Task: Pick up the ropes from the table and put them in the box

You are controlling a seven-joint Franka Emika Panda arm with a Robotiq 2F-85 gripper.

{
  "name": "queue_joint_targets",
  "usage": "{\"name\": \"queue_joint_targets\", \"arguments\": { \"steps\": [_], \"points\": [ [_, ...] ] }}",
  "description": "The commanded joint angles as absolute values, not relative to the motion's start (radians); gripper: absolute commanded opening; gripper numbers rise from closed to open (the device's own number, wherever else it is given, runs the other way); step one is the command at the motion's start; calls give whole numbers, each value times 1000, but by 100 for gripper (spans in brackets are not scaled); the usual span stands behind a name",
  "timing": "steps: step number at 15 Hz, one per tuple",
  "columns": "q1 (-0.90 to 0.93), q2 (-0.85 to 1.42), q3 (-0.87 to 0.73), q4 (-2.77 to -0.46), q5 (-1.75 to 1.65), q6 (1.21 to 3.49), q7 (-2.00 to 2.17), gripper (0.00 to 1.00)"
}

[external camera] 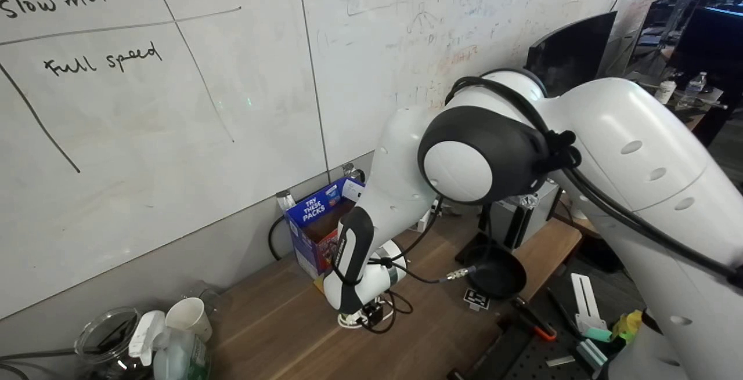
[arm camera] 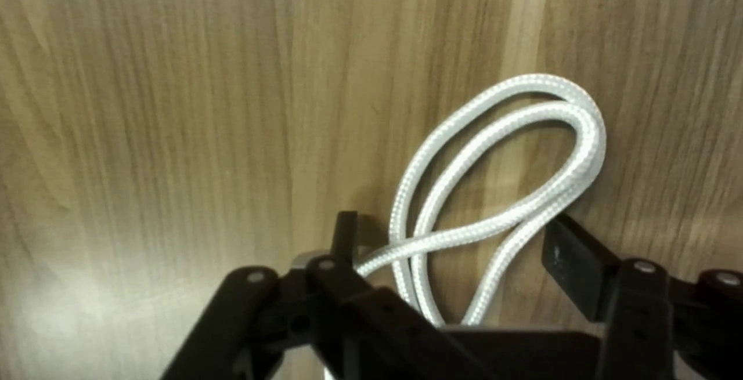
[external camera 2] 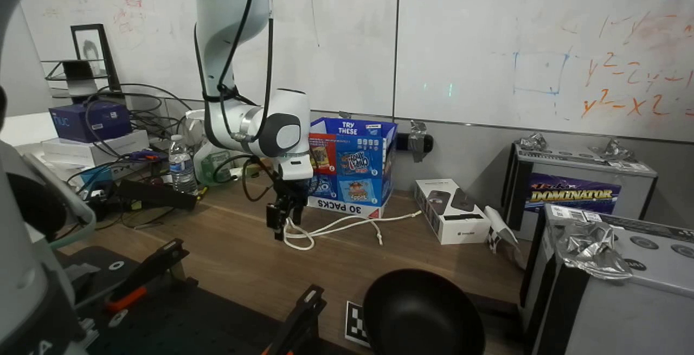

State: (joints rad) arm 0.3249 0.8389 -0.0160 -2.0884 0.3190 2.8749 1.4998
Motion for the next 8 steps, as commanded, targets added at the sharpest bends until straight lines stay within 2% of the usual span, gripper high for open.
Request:
{"name": "queue_joint_targets", "arguments": {
  "steps": [1, 5, 7, 8],
  "points": [
    [334, 808, -20, -2116, 312, 2884, 1508, 51],
    [332, 804, -20, -2115, 311, 2878, 1506, 20],
    [330, 804, -19, -2115, 310, 2876, 1504, 10],
    [330, 800, -21, -2118, 309, 2873, 1503, 10]
  ]
}}
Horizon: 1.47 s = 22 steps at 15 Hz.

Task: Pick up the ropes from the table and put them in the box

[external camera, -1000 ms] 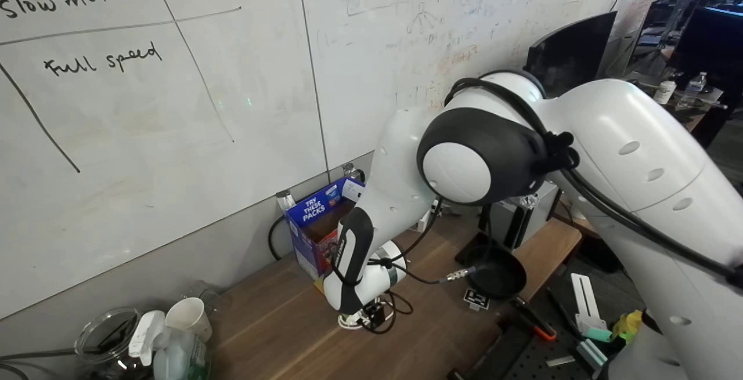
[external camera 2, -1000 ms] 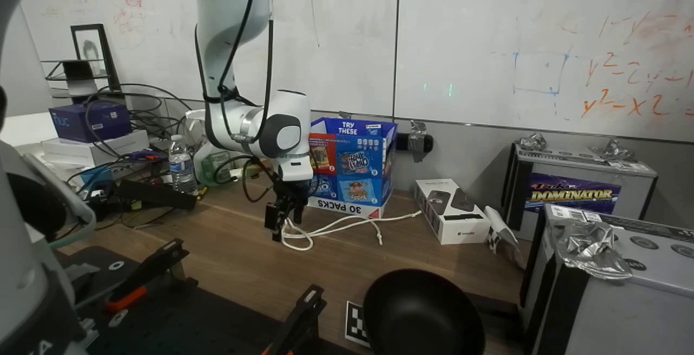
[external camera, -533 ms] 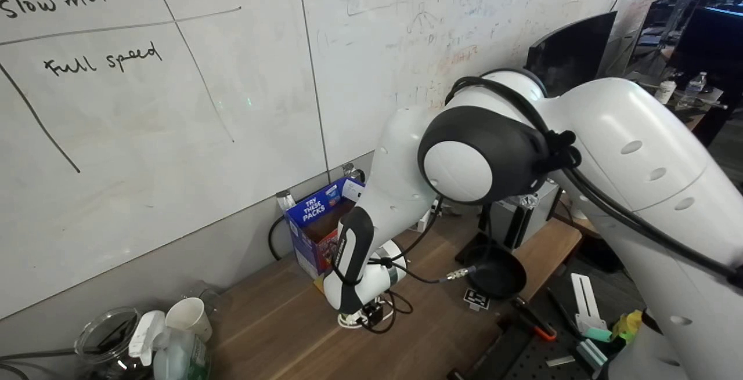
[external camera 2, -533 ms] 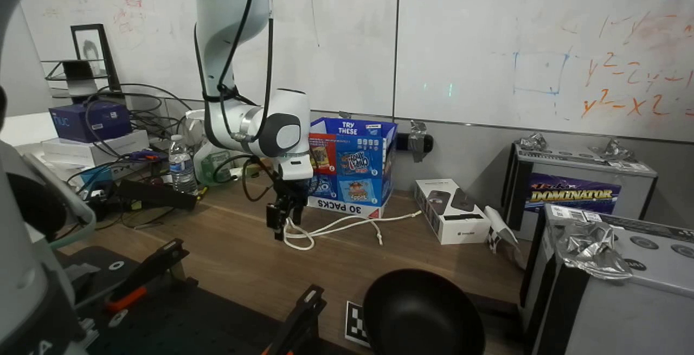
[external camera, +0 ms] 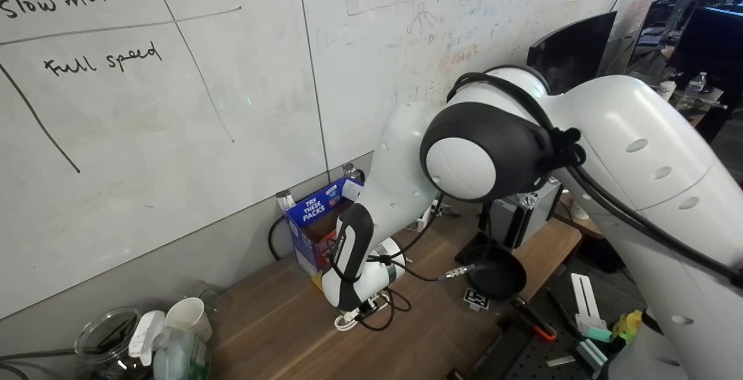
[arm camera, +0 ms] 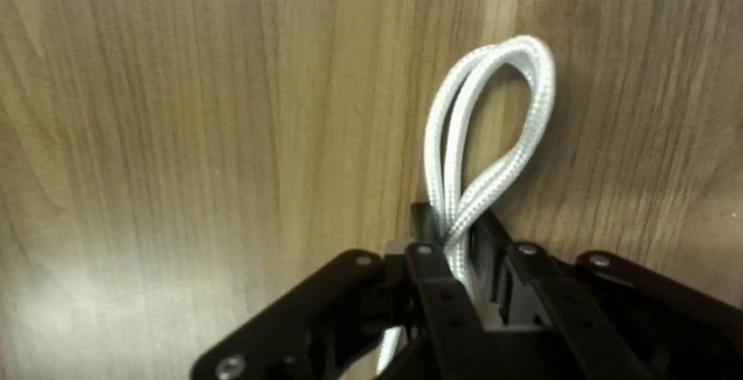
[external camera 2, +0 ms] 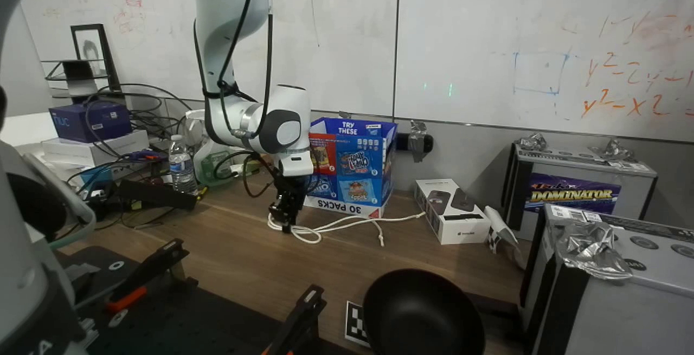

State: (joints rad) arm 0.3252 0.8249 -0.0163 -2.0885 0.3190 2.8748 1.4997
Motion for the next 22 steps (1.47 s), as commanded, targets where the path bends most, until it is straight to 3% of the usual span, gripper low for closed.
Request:
{"name": "queue_joint_targets", "arguments": {
  "steps": [1, 4, 11, 17, 22],
  "points": [
    [333, 794, -24, -2123, 306, 2870, 1503, 8],
    [347, 745, -45, -2166, 294, 2854, 1506, 12],
    [421, 499, -143, -2344, 188, 2817, 1532, 12],
    [516, 232, -284, -2388, -141, 2666, 1687, 12],
    [389, 47, -157, -2301, -384, 2431, 1789, 12]
  ]
}}
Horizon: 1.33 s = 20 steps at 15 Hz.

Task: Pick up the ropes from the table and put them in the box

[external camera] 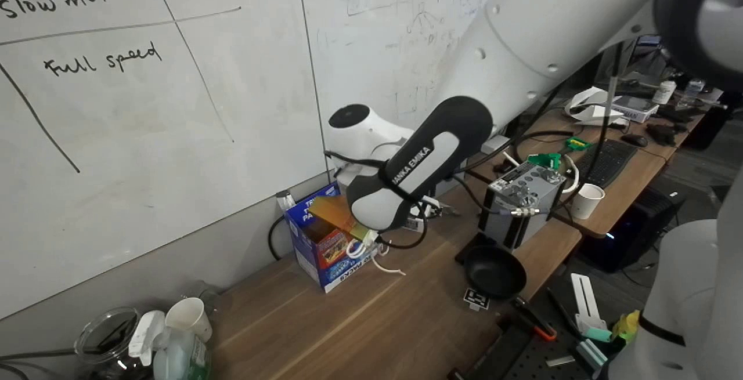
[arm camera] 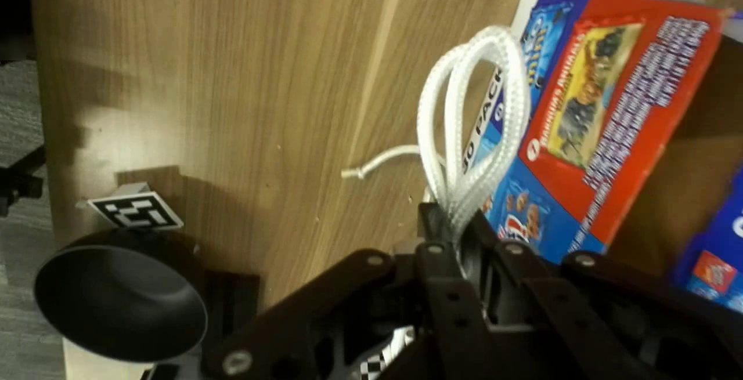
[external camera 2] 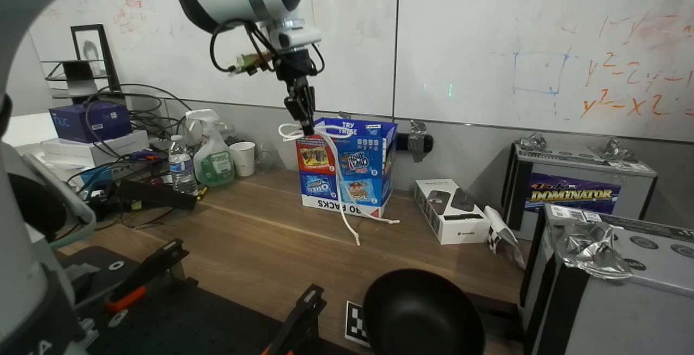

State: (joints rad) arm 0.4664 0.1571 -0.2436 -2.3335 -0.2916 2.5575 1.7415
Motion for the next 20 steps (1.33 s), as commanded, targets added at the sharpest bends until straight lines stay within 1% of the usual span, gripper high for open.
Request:
{"name": "queue_joint_targets", "arguments": {
  "steps": [1, 5, 9, 12, 16, 20],
  "points": [
    [360, 26, -121, -2271, -397, 2383, 1784, 12],
    [257, -2, -6, -2135, -371, 2275, 1724, 12],
    [200, 65, 46, -1960, -375, 2203, 1700, 12],
    [180, 139, 54, -1847, -364, 2186, 1670, 10],
    [172, 276, 45, -1706, -318, 2191, 1598, 10],
    [179, 396, 23, -1553, -295, 2129, 1559, 10]
  ]
}}
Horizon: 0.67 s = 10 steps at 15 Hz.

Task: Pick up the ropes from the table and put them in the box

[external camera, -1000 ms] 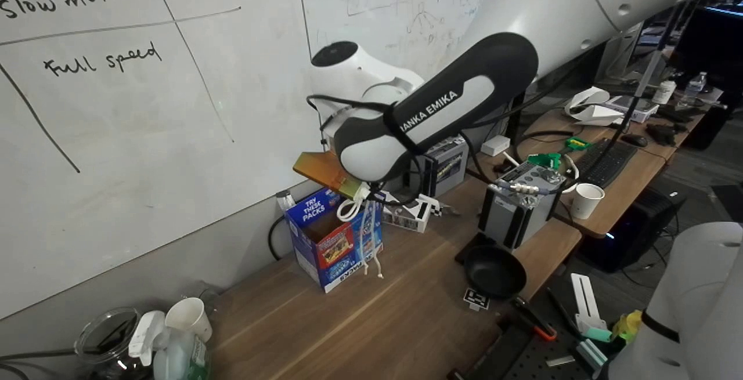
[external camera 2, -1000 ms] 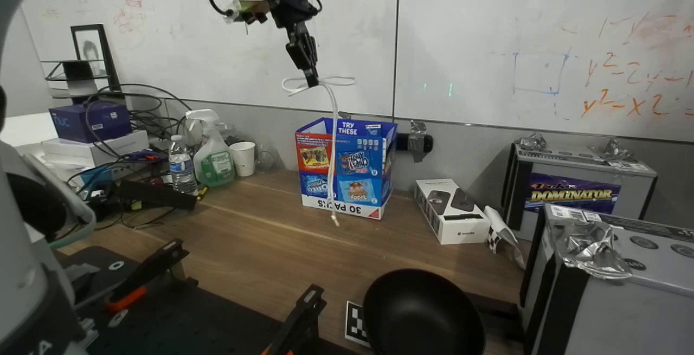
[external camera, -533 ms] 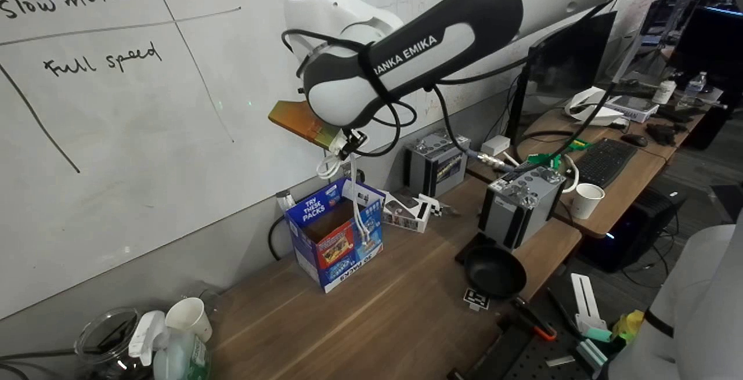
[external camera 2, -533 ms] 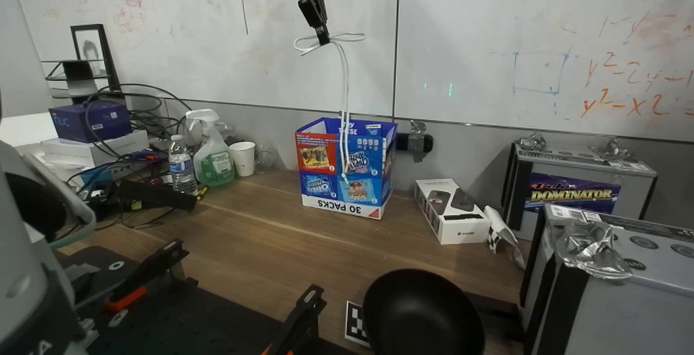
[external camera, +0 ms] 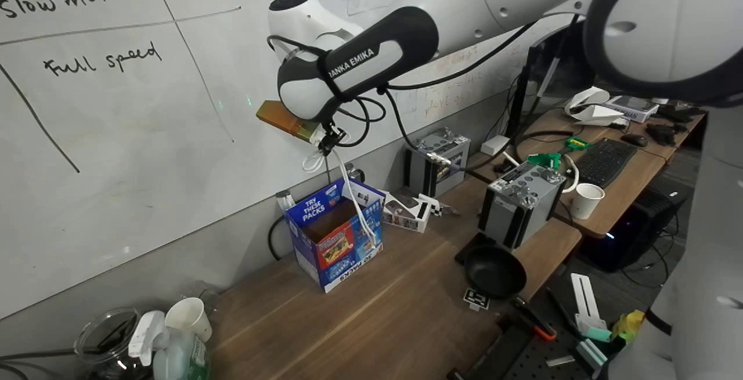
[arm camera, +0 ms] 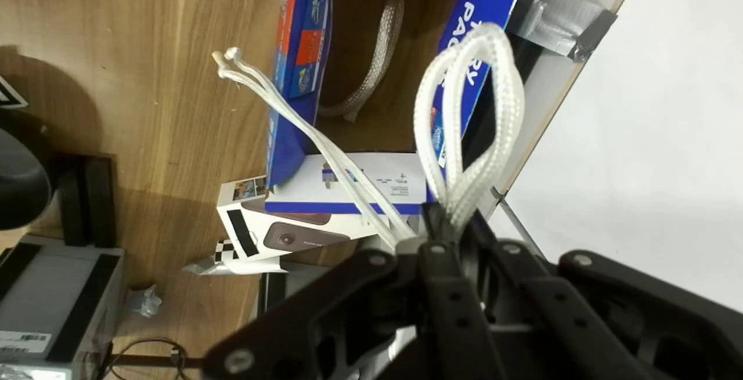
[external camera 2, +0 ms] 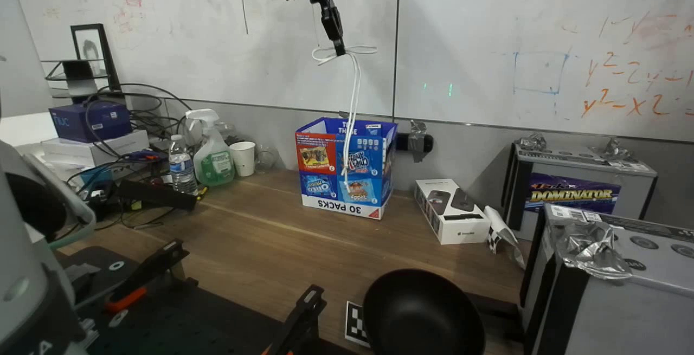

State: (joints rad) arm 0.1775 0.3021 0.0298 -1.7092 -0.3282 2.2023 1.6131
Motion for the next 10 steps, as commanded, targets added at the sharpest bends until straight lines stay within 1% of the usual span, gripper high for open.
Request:
{"name": "queue_joint_targets", "arguments": {
  "steps": [1, 4, 10],
  "points": [
    [178, 425, 20, -1522, -284, 2118, 1546, 10],
    [171, 514, 25, -1477, -217, 2135, 1494, 10],
    [159, 649, 29, -1466, -73, 2150, 1374, 10]
  ]
}}
